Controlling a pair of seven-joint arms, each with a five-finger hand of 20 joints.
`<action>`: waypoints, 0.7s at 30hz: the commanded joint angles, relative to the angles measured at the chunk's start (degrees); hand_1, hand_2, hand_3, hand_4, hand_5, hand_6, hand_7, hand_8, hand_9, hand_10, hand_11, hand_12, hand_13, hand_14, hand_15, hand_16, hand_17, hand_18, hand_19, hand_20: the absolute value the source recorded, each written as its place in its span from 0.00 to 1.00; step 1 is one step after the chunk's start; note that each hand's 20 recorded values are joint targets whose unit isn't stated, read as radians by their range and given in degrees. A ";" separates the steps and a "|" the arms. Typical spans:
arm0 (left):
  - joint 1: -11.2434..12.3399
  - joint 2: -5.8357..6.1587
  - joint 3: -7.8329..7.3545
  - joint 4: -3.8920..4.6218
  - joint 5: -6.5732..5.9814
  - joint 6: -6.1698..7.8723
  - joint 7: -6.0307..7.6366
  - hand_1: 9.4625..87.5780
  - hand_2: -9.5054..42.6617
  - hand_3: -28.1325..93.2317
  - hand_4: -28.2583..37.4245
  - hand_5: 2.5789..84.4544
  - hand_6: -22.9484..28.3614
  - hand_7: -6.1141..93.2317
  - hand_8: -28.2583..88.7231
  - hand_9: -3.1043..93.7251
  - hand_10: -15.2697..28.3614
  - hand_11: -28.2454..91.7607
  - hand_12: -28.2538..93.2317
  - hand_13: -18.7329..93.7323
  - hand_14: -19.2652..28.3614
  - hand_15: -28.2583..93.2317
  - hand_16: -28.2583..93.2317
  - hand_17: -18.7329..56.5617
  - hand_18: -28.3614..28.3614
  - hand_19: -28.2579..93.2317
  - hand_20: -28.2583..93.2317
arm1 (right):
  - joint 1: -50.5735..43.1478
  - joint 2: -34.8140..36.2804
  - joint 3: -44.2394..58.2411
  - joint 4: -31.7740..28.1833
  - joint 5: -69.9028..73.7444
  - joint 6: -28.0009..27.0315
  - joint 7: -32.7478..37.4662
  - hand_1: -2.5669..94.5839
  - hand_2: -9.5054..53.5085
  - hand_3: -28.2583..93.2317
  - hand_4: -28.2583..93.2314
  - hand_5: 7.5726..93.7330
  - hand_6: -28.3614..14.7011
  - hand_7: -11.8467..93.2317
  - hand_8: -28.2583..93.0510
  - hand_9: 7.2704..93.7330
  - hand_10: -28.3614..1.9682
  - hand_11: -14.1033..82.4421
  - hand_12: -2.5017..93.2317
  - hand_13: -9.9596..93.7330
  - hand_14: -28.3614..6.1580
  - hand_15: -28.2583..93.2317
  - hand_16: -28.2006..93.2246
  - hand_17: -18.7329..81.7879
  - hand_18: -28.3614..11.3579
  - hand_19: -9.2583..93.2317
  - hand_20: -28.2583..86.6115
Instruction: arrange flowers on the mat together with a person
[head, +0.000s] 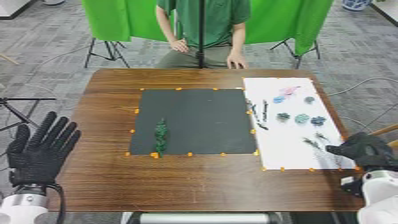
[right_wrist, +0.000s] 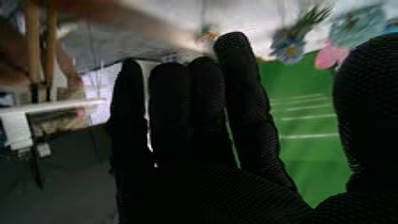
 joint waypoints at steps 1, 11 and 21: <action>0.25 -0.34 0.54 0.54 -0.63 -0.11 -0.46 0.18 0.39 0.80 0.00 0.44 0.58 0.09 0.17 0.38 0.64 0.33 0.27 0.36 0.66 0.39 0.17 0.22 0.67 0.39 0.32 | 2.65 -0.15 -4.48 1.31 -3.32 -1.77 3.72 0.38 0.00 0.80 0.00 0.63 0.63 0.37 0.11 0.47 0.41 0.79 0.47 0.49 0.33 0.87 0.50 0.35 0.25 0.67 0.51; 0.38 -0.57 0.65 0.54 -0.77 -0.09 -0.69 0.19 0.40 0.82 0.00 0.44 0.58 0.09 0.17 0.38 0.64 0.33 0.27 0.36 0.67 0.40 0.17 0.22 0.67 0.39 0.32 | 6.44 0.41 -8.92 0.60 7.64 16.11 9.97 0.58 0.00 0.79 0.03 0.71 0.64 0.54 0.27 0.63 0.47 0.72 0.60 0.59 0.36 0.88 0.51 0.41 0.24 0.71 0.52; 0.57 -0.64 0.93 0.59 -1.01 -0.23 -0.54 0.19 0.40 0.81 0.00 0.44 0.58 0.09 0.17 0.38 0.64 0.33 0.27 0.36 0.67 0.40 0.17 0.22 0.67 0.39 0.32 | 9.08 1.68 -8.73 -3.64 19.39 20.01 4.47 0.58 0.01 0.79 0.03 0.72 0.62 0.54 0.28 0.64 0.47 0.71 0.60 0.59 0.36 0.88 0.51 0.41 0.22 0.73 0.52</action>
